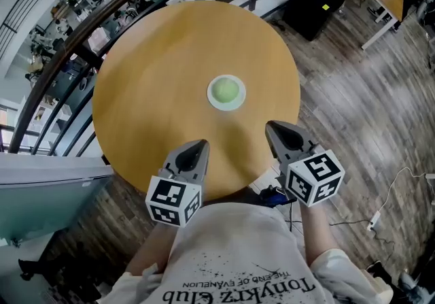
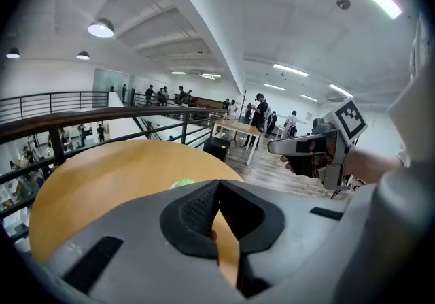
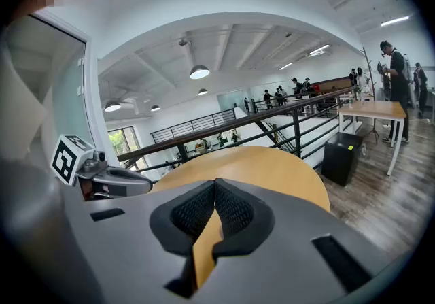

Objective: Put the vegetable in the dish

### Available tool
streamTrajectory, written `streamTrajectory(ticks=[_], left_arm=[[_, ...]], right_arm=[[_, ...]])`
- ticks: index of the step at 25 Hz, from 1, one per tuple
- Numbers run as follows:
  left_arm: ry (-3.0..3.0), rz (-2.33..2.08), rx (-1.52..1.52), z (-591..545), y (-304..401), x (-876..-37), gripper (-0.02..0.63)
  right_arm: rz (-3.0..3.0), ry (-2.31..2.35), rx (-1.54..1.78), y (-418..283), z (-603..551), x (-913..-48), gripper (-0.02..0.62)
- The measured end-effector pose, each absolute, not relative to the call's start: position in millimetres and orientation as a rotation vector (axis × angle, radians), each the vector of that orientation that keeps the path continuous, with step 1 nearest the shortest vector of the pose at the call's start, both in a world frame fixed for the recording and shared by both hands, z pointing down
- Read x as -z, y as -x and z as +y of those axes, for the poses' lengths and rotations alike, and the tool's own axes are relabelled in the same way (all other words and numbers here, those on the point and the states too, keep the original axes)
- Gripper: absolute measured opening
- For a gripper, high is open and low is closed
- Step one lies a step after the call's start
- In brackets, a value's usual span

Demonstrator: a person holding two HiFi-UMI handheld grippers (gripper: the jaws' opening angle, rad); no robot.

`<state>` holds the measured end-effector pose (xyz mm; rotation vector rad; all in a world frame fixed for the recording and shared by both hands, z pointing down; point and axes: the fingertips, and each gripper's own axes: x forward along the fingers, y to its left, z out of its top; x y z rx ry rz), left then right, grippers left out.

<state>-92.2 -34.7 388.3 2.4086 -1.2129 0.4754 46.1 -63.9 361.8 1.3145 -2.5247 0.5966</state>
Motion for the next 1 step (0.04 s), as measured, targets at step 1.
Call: streamTrajectory(ticks=[1], left_arm=[[-2.410, -1.211, -0.478, -34.6, 91.7, -388.8, 0.023]], right_arm=[[-2.523, -1.316, -0.597, -46.9, -63.8, -362.3, 0.025]])
